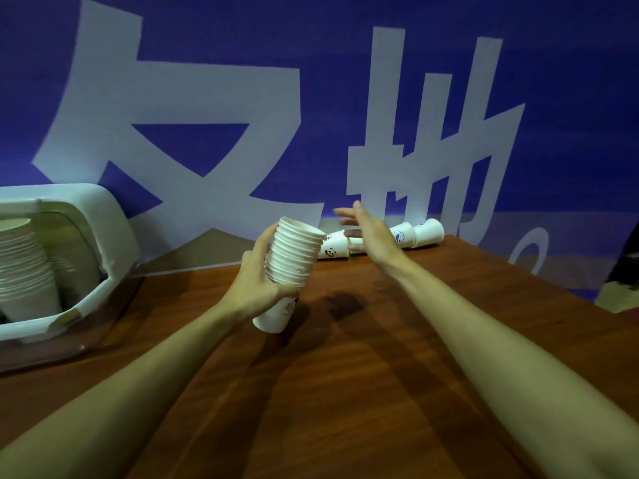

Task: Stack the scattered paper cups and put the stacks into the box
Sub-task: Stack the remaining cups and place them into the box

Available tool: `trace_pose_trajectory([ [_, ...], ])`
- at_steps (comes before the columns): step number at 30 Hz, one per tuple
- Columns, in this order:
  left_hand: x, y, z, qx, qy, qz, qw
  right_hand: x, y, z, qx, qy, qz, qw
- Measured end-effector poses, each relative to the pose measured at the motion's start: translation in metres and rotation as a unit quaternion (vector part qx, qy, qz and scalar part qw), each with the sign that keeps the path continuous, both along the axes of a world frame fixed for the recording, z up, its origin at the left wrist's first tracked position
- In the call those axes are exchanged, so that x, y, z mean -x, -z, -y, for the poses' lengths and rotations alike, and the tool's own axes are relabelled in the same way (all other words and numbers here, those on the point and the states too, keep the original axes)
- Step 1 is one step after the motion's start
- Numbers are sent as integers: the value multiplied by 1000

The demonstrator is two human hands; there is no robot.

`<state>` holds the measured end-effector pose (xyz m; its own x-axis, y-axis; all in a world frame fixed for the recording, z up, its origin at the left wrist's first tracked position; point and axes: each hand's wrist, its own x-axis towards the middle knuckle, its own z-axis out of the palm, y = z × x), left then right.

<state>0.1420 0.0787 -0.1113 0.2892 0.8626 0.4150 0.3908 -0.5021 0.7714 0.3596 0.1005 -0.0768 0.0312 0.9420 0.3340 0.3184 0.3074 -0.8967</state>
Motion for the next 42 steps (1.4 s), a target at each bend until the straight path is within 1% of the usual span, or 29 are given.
trace_pose_trajectory([
  [1,-1,2,-5,1,-4,16,1000,-4,4,-12,9,56,-13,998],
  [3,-2,4,-16,8,-10,48,999,-15,19,-40,36,136,9,990],
  [6,-1,10,-41,25,-13,77,997,-26,44,-79,81,175,75,978],
  [10,0,23,-74,52,-15,92,994,-26,64,-121,90,189,135,968],
  [14,-1,30,-93,64,-23,113,991,-25,87,-157,126,164,124,970],
  [16,-3,30,-96,70,-31,112,991,-25,95,-165,113,163,124,972],
  [20,-1,30,-93,63,-61,86,992,-19,94,-155,49,179,109,977],
  [24,3,25,-76,21,-77,36,996,-13,60,-121,-27,150,31,988],
  [26,10,20,-68,-8,-93,-15,995,-11,32,-96,-70,137,1,988],
  [28,17,13,-60,-50,-109,-82,989,-8,8,-71,-113,119,-3,986],
  [30,21,9,-51,-76,-109,-121,984,-5,-8,-47,-147,101,38,983],
  [32,23,7,-40,-82,-117,-124,982,-3,-15,-25,-162,58,125,977],
  [34,23,6,-29,-91,-120,-135,979,1,-13,-6,-149,-7,211,966],
  [37,18,8,-15,-97,-108,-166,975,6,-4,10,-122,-87,280,948],
  [39,14,10,-12,-87,-108,-155,978,6,3,13,-106,-114,297,942],
  [40,12,11,-12,-83,-110,-150,979,5,5,13,-100,-113,285,947],
  [42,7,13,-14,-81,-114,-143,980,-1,9,8,-83,-66,226,968],
])
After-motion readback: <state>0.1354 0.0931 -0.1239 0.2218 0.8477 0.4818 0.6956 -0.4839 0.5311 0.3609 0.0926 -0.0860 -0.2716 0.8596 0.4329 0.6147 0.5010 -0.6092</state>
